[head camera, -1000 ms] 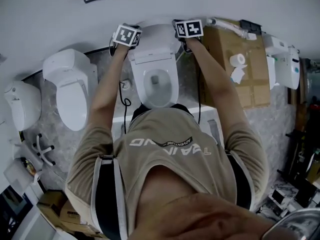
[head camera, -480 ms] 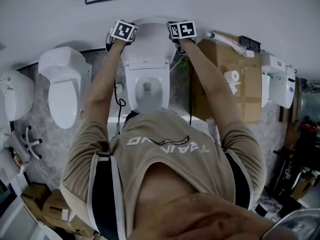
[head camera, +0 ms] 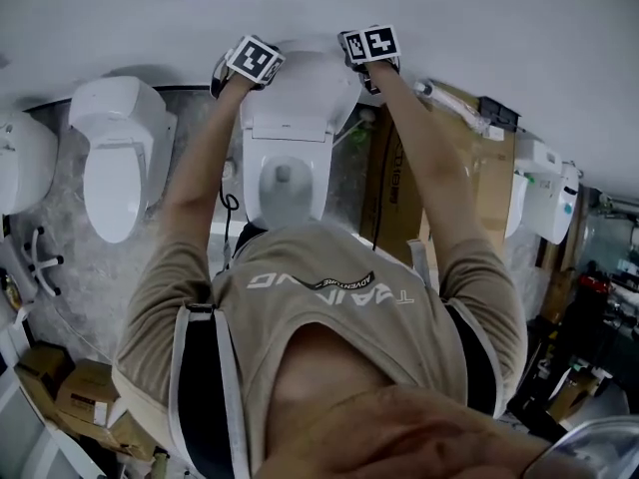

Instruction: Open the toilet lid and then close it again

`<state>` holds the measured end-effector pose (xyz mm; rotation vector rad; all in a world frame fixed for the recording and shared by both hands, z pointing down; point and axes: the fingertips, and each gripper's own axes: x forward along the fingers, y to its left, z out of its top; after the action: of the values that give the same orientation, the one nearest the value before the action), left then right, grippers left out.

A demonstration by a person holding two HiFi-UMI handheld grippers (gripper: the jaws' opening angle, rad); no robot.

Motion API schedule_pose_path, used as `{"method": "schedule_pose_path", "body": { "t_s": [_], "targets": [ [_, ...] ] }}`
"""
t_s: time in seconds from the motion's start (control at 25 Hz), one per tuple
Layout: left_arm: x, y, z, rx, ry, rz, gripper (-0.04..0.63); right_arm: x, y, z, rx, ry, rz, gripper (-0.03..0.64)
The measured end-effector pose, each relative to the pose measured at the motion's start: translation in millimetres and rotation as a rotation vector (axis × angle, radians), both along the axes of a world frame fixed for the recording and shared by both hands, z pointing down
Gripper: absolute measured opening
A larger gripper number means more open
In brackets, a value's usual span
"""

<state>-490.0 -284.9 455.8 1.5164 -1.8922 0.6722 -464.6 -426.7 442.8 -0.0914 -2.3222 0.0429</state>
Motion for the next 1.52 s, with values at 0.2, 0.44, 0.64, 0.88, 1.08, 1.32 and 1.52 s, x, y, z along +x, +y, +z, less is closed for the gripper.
{"method": "schedule_pose_path", "body": {
  "t_s": [0.2,0.44,0.64,0.88,1.08,1.32,1.52],
  "targets": [
    [3.6,1.6,0.9,0.006,-0.002,0.002,0.000,-17.3,8.1,21.4,-0.031,0.060,-0.016,0.011],
    [9.4,6.6,-2.9,0.042,0.056,0.008,0.000,-16.0,15.1,24.7,-0.057,0.108,-0.066,0.011],
    [23.3,18.7,-3.5,0.051,0.080,0.018,0.001,-1.3,28.2,22.3,-0.058,0.102,-0.091,0.011],
    [38.4,27.7,-4.3,0.016,0.053,0.038,0.000,20.1,34.9,15.1,-0.064,0.043,-0.053,0.011],
    [59.3,40.7,-2.8,0.003,0.063,0.069,0.000,38.7,49.4,14.4,-0.052,0.040,-0.048,0.011],
    [91.9,65.0,0.0,0.036,0.109,0.076,0.002,69.9,73.3,15.3,-0.074,0.014,-0.028,0.011],
    [122.8,87.9,5.4,0.034,0.145,0.103,0.002,101.2,96.6,20.2,-0.084,0.015,-0.029,0.011]
  ]
}}
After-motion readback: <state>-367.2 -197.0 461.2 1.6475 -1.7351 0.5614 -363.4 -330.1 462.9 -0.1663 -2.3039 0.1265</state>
